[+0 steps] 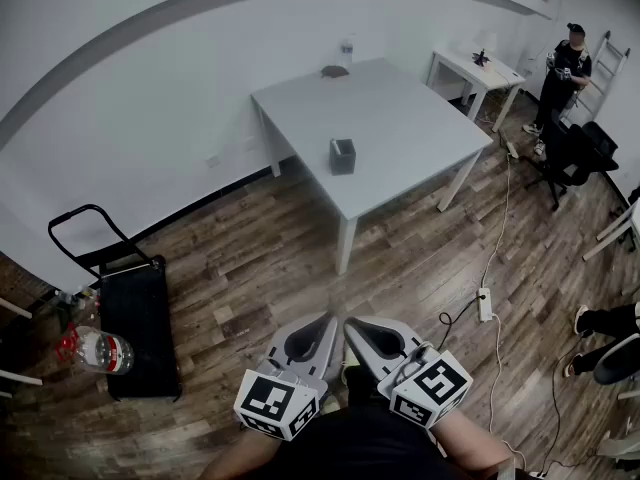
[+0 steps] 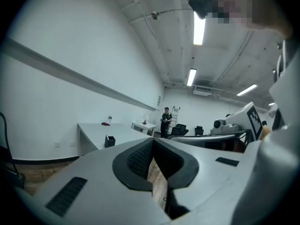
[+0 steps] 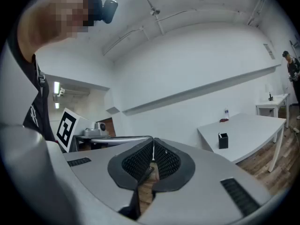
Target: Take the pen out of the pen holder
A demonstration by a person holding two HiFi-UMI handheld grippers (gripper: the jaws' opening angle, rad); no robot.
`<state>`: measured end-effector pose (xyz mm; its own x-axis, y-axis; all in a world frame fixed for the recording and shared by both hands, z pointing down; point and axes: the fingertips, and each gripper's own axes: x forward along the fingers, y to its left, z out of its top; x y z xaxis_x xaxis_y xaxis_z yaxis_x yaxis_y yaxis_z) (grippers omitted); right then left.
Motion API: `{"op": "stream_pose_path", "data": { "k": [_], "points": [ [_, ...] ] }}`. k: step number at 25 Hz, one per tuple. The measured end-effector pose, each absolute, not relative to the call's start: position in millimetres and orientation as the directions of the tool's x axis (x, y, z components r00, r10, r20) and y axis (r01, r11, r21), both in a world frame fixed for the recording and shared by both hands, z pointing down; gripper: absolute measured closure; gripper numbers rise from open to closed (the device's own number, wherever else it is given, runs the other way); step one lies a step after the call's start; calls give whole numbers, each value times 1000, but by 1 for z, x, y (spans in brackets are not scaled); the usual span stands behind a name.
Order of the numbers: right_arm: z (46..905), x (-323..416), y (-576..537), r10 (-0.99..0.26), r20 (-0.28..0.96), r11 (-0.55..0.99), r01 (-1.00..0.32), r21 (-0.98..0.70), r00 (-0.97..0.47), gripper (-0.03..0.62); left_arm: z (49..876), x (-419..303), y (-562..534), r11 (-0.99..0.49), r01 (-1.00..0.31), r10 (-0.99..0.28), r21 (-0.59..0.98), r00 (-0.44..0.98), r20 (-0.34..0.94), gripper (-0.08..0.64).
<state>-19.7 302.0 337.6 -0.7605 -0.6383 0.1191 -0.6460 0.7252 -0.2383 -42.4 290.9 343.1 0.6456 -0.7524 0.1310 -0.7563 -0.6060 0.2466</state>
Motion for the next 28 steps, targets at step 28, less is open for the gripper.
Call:
{"op": "stream_pose_path", "data": {
  "k": [28],
  "points": [
    [357,68,72,-586,164,739,-607,-292,-793,580,351,31,68,-536,-811,-792,233,579,195,552]
  ]
}}
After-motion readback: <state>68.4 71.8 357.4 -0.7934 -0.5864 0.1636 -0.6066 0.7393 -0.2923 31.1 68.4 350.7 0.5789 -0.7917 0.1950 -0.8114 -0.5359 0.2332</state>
